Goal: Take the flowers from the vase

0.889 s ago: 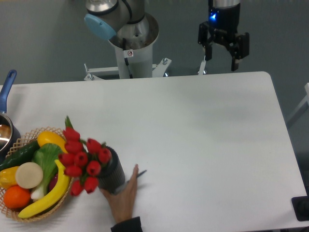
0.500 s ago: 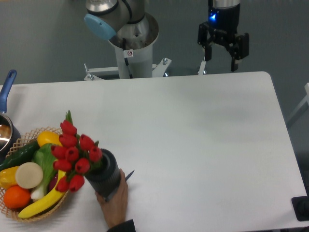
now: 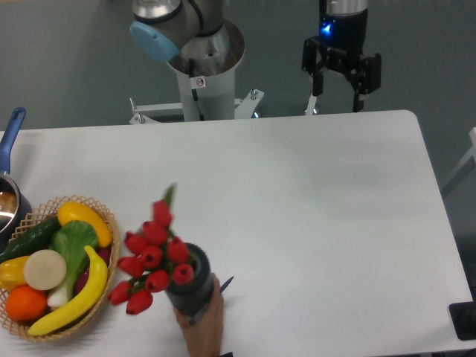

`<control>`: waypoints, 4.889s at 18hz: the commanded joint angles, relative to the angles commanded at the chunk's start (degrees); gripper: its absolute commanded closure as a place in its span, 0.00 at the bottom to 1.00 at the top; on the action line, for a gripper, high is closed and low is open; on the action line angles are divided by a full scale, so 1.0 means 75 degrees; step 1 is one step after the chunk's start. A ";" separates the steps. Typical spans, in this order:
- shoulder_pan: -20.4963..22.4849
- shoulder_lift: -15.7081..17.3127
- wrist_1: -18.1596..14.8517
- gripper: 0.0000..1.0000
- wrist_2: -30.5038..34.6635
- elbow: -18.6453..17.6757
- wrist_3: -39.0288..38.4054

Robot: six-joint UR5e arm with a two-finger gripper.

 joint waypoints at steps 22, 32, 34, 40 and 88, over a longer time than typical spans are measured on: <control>-0.1101 -0.1862 0.1992 0.00 -0.3963 -0.0423 -0.1562; -0.2027 -0.2717 0.2086 0.00 -0.4805 -0.0095 -0.1328; -0.2144 -0.2941 0.2086 0.00 -0.5204 0.0011 -0.1316; -0.2355 -0.3164 0.2098 0.00 -0.5287 0.0175 -0.1455; -0.3527 -0.4441 0.2473 0.00 -0.5241 0.1301 -0.1925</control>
